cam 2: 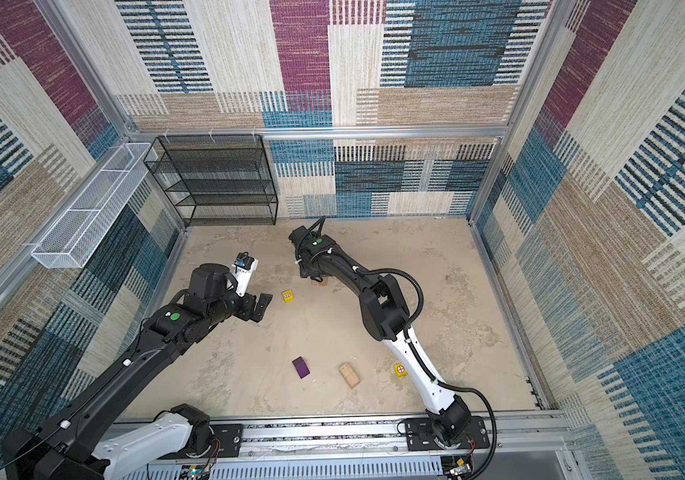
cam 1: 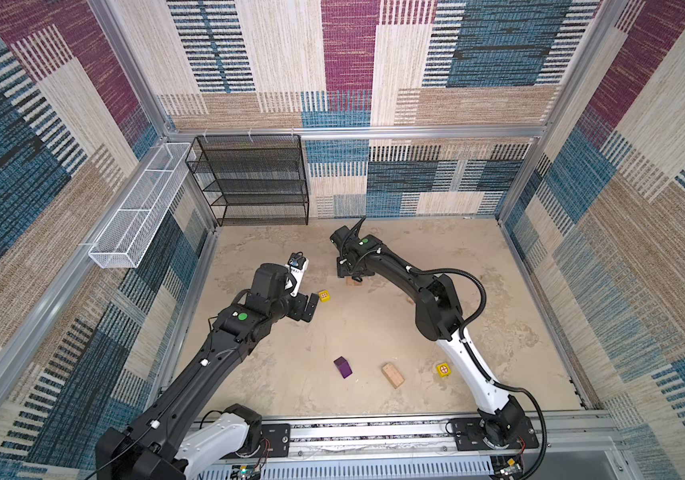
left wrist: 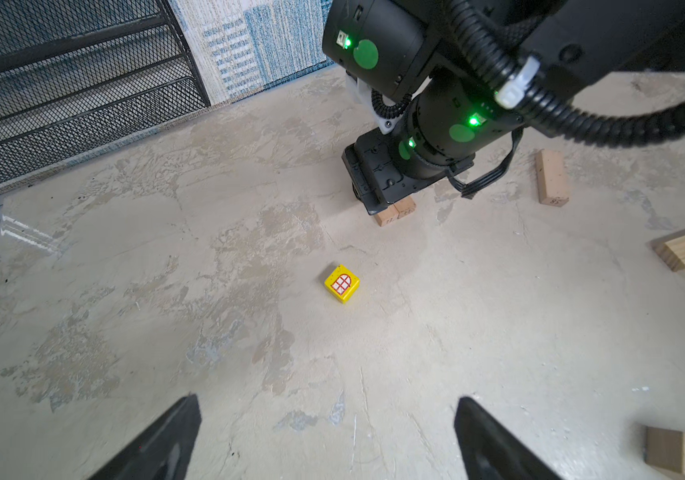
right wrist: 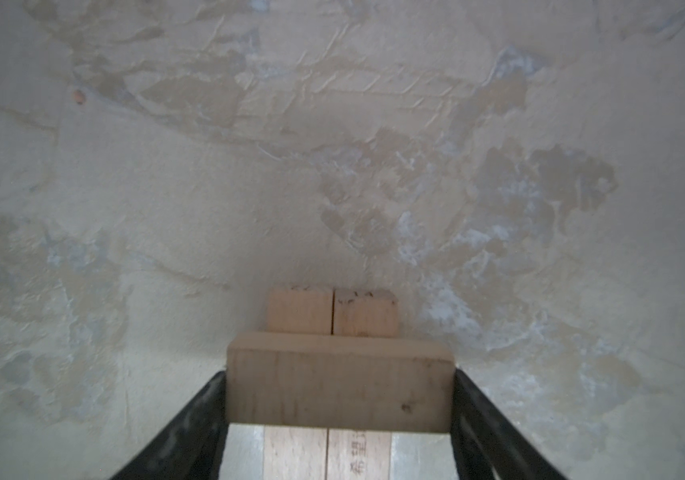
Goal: Build the wood block tower
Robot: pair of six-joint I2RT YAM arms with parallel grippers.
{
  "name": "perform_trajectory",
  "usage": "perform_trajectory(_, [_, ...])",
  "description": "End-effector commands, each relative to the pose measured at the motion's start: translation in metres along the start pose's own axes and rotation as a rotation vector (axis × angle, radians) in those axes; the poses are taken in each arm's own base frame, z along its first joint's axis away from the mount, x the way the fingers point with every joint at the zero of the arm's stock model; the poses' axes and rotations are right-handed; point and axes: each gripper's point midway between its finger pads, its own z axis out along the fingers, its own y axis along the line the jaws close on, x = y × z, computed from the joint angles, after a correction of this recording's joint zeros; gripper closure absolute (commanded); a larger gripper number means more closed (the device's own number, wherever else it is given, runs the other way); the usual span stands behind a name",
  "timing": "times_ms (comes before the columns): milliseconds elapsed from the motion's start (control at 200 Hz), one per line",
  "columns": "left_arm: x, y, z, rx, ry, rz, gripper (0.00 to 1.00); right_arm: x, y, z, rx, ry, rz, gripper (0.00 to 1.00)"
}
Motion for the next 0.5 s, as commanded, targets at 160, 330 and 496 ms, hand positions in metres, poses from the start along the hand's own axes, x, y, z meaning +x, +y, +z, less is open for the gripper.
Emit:
perform_trajectory(160, [0.002,-0.001,0.0,0.003,0.006,0.02,0.0,0.0,-0.002,0.0,0.014,-0.001,-0.004,0.12])
perform_trajectory(330, [0.002,-0.001,0.0,0.001,0.006,0.022,0.0,-0.001,-0.001,-0.003,0.008,-0.002,0.001,0.0])
perform_trajectory(496, [0.002,-0.001,0.0,-0.002,0.007,0.022,0.0,-0.005,0.001,-0.009,-0.003,-0.013,0.002,0.0])
